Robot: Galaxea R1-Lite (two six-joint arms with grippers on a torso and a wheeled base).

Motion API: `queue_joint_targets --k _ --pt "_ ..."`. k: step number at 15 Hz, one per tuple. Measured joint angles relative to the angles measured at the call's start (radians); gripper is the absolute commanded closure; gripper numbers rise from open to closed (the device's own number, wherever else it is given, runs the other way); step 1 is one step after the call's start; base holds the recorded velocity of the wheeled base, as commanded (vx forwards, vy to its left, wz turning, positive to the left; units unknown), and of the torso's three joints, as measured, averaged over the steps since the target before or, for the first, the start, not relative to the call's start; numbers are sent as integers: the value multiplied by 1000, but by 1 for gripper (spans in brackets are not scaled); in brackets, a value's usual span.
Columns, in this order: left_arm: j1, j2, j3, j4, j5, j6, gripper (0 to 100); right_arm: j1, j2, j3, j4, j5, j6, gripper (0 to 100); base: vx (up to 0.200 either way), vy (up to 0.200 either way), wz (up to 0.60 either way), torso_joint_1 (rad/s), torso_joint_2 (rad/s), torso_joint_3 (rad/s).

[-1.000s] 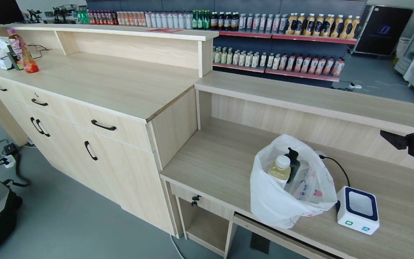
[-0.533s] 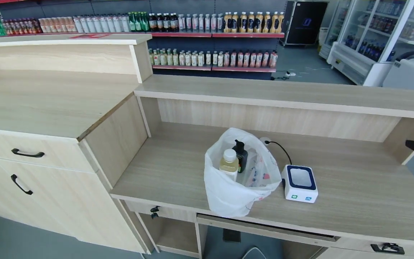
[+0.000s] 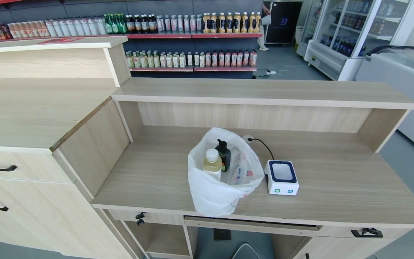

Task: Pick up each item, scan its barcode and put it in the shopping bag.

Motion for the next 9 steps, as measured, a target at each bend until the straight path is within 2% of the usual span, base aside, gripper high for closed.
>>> queue_joint_targets --k 5,9 --pt "0 0 0 0 0 0 0 93 -377 290 -6 -4 3 0 0 0 0 0 0 0" --pt "0 0 0 0 0 0 0 173 -585 371 136 -33 6 0 0 0 0 0 0 0"
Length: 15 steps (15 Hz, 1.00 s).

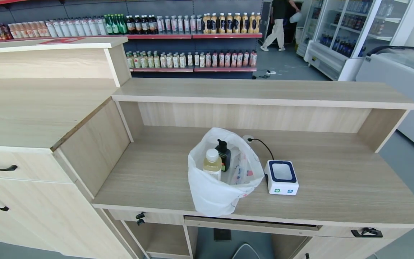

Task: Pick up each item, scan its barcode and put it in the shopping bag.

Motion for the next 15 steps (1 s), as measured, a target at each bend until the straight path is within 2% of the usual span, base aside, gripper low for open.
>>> queue_joint_targets --k 4,9,15 --pt "0 0 0 0 0 0 0 32 -145 7 116 -19 3 0 0 0 0 0 0 0" --pt "0 0 0 0 0 0 0 69 -242 7 130 -21 20 0 0 0 0 0 0 0" --pt "0 0 0 0 0 0 0 72 -262 8 130 -21 37 0 0 0 0 0 0 0"
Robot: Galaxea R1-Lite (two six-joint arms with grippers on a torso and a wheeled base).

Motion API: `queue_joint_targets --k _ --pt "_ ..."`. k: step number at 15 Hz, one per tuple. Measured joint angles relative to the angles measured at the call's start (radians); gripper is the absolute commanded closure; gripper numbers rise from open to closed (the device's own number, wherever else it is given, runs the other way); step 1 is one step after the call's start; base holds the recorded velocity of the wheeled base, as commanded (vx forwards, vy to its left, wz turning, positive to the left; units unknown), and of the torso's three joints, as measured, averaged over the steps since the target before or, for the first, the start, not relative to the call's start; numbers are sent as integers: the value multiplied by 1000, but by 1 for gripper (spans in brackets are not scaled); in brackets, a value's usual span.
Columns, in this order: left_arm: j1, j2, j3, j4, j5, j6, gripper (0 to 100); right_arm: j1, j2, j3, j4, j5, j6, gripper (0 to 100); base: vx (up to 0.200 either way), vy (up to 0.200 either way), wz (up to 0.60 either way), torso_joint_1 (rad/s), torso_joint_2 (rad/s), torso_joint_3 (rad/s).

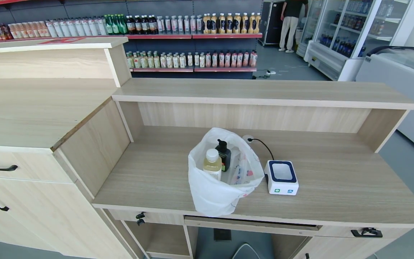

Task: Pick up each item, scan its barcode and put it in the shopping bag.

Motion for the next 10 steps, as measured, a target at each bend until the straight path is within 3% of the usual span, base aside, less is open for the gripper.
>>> queue_joint_targets --k 10 --pt "0 0 0 0 0 0 0 0 0 0 0 1 33 0 0 0 0 0 0 0"
